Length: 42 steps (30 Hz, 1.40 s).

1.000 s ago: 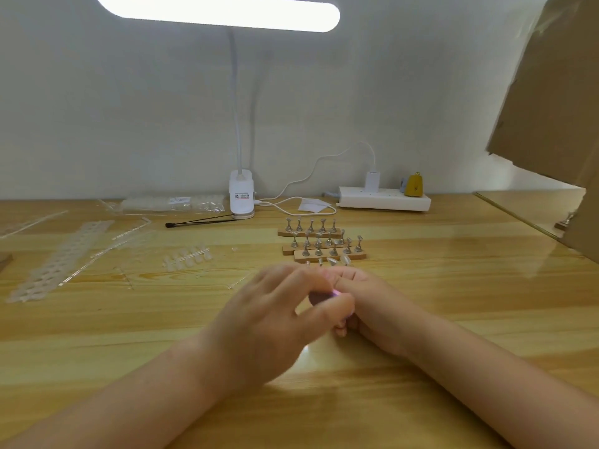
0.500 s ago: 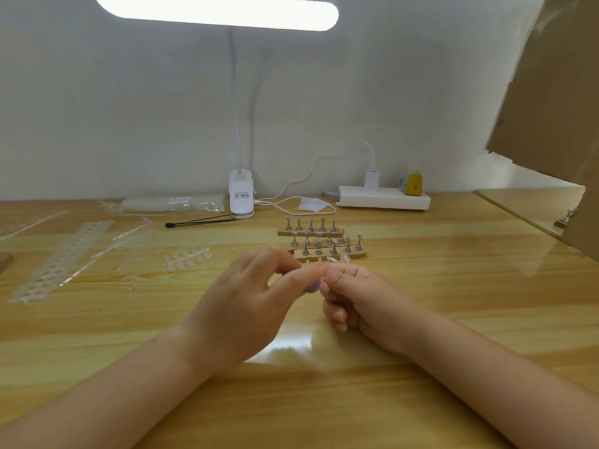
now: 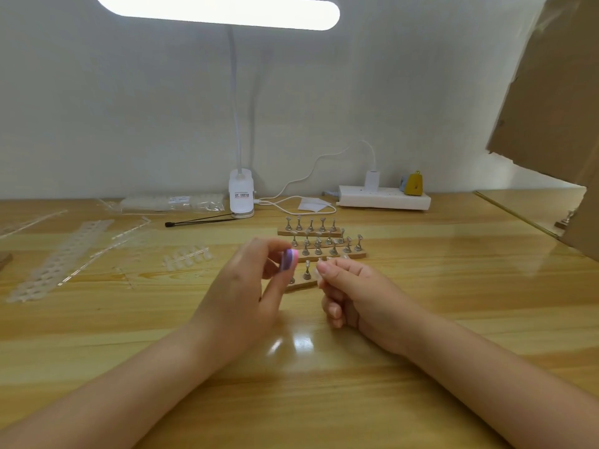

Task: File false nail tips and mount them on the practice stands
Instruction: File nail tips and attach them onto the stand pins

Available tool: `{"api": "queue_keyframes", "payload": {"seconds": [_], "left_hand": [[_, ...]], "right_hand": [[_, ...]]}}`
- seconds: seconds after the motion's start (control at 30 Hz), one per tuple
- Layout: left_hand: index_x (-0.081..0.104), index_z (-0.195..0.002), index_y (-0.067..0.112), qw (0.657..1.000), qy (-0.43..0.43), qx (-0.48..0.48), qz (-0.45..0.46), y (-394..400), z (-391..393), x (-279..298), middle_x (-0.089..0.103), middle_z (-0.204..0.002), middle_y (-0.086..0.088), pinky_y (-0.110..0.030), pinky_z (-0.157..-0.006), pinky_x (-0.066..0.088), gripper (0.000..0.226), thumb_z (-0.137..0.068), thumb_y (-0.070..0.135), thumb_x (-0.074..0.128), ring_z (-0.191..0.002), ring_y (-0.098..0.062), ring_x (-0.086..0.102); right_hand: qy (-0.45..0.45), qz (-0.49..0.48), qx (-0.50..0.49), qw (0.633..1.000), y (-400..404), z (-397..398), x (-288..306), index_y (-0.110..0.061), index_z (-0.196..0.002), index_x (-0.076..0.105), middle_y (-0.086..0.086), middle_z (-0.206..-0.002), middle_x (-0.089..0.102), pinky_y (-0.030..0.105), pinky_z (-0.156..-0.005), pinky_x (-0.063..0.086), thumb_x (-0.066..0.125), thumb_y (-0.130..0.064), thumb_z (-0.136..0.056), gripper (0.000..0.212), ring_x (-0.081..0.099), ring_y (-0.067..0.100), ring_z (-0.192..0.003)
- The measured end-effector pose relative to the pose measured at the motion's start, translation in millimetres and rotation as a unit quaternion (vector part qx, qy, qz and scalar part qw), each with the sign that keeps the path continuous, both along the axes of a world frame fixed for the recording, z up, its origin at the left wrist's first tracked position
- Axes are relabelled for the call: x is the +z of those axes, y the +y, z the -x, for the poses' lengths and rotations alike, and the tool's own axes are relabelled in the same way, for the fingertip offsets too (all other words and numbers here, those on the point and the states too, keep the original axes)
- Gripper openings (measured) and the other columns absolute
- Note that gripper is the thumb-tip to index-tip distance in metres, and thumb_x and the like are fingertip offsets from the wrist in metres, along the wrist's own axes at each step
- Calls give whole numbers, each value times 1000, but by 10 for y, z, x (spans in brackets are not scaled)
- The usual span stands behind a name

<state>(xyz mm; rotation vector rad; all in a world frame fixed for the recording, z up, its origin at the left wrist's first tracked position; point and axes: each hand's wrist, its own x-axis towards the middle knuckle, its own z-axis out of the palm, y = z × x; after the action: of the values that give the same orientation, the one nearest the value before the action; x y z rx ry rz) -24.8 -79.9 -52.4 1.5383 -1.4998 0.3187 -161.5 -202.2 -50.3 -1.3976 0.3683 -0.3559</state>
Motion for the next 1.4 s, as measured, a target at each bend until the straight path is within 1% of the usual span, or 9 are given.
{"api": "queue_keyframes", "payload": {"seconds": [0.17,0.3,0.5,0.57,0.67,0.8,0.93,1.27,1.4], "left_hand": [[55,-105,10,997,-48,-39,42,-4,74,-43,62,-92,1,-15,-77,49,23,-87,20,65,-84,-4,58],[50,-107,14,991,-84,-74,79,7,95,-47,61,-94,-3,-20,-76,50,24,-86,16,61,-84,-9,58],[46,-108,25,988,78,-73,116,33,119,39,61,-99,8,-15,-80,49,27,-87,20,63,-91,-8,63],[48,-103,24,997,34,-6,72,38,90,34,58,-91,13,-15,-78,47,25,-87,19,66,-86,-5,59],[59,-91,22,990,-73,104,-54,49,64,-10,55,-73,16,-31,-70,46,8,-85,24,64,-75,-11,52],[69,-90,28,972,-129,135,-142,58,89,-16,61,-69,15,-33,-69,43,23,-78,41,55,-74,-17,51],[71,-100,23,981,-107,116,-114,55,112,-2,66,-86,11,-36,-78,43,45,-83,55,44,-85,-17,59],[72,-89,24,997,-28,60,-46,35,124,-31,63,-79,18,-31,-78,42,33,-79,51,55,-79,-6,56],[71,-83,23,995,-59,76,-34,37,114,-43,64,-74,17,-32,-72,43,29,-80,48,56,-73,-7,57]], "right_hand": [[-9,23,23,999,5,12,-7,-16,-73,55,-5,-55,41,21,-48,42,50,-24,-98,26,46,10,-48],[-24,30,56,998,-5,33,7,-25,-64,61,-5,-58,41,20,-51,42,52,-29,-97,33,47,11,-53],[-9,60,63,996,-1,35,-8,-20,-68,57,-4,-58,44,21,-53,44,51,-26,-98,31,49,12,-54],[-8,46,53,997,-7,34,-3,-20,-68,58,-4,-58,42,22,-53,44,51,-26,-97,30,49,12,-54],[-20,25,53,998,-10,40,12,-21,-68,58,-3,-58,41,22,-51,43,54,-30,-91,26,48,12,-54],[-23,9,41,999,-1,31,-5,-15,-74,57,-2,-57,40,21,-48,42,56,-32,-86,21,47,11,-51],[-24,29,32,999,13,31,-6,-16,-73,59,-3,-55,41,20,-47,43,58,-35,-84,22,48,10,-50],[-7,96,31,995,47,27,-17,-28,-69,63,-4,-56,50,22,-50,46,58,-39,-87,22,50,11,-52],[-11,95,0,995,57,13,-39,-18,-76,63,0,-55,51,24,-47,47,62,-35,-86,20,53,13,-50]]}}
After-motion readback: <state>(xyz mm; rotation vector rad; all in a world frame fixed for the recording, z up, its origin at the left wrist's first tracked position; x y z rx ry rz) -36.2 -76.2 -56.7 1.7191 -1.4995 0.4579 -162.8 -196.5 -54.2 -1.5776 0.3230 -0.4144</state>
